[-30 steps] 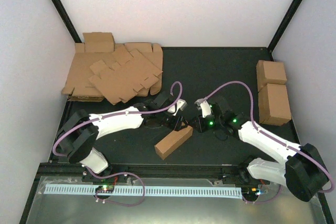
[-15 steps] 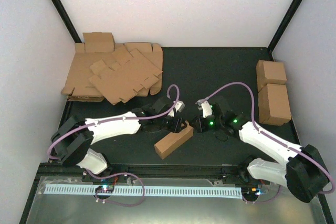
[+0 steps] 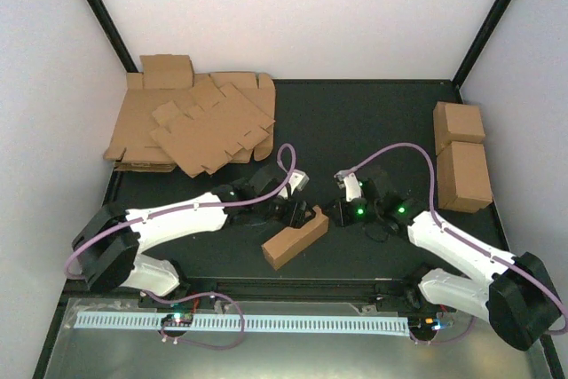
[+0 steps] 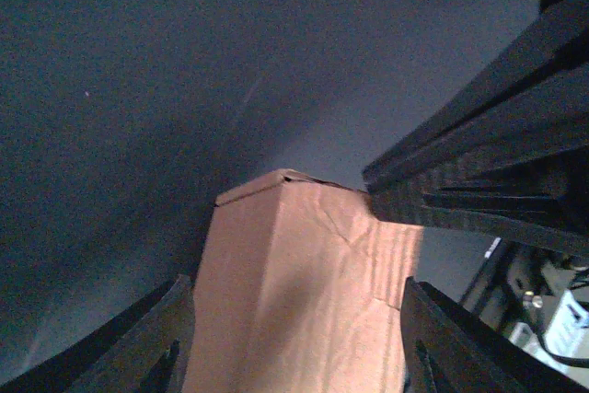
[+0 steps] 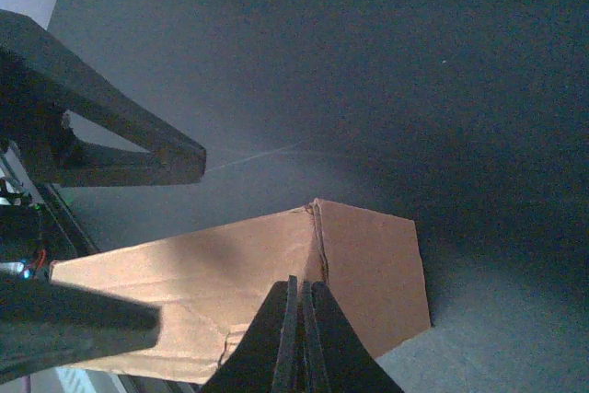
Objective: Fold the paper box
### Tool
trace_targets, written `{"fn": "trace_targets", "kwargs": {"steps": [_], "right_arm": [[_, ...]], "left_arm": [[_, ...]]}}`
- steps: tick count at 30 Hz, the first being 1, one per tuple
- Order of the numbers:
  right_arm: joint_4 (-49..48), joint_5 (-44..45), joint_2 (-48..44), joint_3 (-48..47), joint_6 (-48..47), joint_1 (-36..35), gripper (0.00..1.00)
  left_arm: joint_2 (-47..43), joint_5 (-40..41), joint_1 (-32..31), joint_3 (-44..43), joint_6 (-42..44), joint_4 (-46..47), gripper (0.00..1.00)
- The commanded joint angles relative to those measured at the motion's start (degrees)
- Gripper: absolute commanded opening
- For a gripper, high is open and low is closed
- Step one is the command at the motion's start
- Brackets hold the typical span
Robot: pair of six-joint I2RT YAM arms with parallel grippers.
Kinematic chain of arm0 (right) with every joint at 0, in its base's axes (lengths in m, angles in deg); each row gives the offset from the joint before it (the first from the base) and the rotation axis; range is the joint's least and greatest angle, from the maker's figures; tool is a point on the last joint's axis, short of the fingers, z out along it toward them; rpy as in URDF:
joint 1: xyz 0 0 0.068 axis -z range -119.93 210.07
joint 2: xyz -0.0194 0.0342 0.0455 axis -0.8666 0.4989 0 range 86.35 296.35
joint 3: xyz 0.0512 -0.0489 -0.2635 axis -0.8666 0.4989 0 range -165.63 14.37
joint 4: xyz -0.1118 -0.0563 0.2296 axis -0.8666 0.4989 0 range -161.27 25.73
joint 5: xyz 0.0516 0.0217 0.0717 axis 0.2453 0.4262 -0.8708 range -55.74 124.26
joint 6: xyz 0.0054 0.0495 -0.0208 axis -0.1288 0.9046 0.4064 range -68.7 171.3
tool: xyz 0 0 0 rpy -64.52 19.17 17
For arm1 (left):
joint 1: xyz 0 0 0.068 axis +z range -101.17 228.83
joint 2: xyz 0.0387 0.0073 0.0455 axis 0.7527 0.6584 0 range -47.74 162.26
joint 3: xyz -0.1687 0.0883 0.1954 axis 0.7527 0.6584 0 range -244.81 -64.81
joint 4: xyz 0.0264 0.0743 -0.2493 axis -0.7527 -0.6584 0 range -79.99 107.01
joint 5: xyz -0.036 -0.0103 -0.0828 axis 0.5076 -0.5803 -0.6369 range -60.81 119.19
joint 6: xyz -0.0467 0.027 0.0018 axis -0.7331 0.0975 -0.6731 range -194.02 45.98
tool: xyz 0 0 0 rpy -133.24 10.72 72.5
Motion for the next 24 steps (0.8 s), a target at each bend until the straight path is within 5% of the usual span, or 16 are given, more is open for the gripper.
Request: {"fn": "trace_targets", "kwargs": {"steps": [1, 6, 8, 15, 24], "right_arm": [[-0.93, 0.79, -0.83, 1.91, -0.02, 0.09, 0.02], [-2.17, 0.62, -0.86, 2.87, -0.39, 0.02, 0.02], [-2.50, 0.52, -0.86, 2.96, -0.49, 0.06, 0.02], [-3.08, 0.52, -1.07, 3.31, -0.70, 0.09, 0.02], [-3.05, 0.96, -2.74, 4.85, -0.68, 0.10, 0.03]], "left_arm": [[-2.29, -4.38, 0.14, -1.99, 7.68, -3.84, 0.69], [-2.77, -8.46, 0.15, -1.71, 13.63, -7.49, 0.95], [-2.17, -8.77, -0.01, -2.46, 15.06, -9.78, 0.98], [-0.53, -7.73, -0.21, -2.23, 14.84, -10.20, 0.75], [0.43, -7.65, -0.68, 1.03, 11.66, -5.92, 0.63]]}}
